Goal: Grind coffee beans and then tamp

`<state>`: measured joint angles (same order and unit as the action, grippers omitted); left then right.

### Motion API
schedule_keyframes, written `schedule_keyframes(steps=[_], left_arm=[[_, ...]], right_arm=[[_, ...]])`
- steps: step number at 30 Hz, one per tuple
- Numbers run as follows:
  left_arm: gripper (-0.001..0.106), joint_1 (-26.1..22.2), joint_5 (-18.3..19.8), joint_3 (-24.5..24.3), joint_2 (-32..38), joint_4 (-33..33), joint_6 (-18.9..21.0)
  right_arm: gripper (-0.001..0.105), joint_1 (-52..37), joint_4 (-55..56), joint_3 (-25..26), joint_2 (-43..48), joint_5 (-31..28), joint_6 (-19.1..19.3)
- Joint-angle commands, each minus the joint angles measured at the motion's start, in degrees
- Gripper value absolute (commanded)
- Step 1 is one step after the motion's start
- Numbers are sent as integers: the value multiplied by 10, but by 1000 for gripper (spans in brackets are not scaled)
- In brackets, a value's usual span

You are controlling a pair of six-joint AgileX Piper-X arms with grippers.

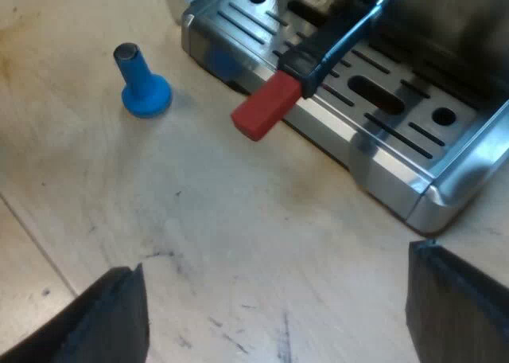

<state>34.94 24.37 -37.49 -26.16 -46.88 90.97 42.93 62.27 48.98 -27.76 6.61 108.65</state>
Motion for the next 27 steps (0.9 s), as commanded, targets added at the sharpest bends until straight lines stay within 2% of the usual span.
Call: schedule_keyframes(steps=[1,3,4,6,11,17,25,27], left_arm=[[71,2,13,-4,-1,14,-1],[71,2,13,-1,-1,20,-1],[71,2,13,0,-1,22,-1],[71,2,13,9,-1,22,-5],[71,2,15,19,-1,22,-18],[71,2,15,25,-1,29,-55],[71,2,11,70,-1,87,-55],[71,2,11,81,-1,96,-55]], right_arm=[[69,24,-7,5,-3,-22,-6],[69,64,-7,5,-9,-53,-30],[69,67,-7,5,-9,-53,-30],[69,118,-17,5,-18,-98,-71],[69,193,-45,5,-37,-156,-87],[69,284,-60,5,-82,-241,-133],[69,367,-88,4,-148,-305,-192],[69,383,-101,0,-166,-337,-213]])
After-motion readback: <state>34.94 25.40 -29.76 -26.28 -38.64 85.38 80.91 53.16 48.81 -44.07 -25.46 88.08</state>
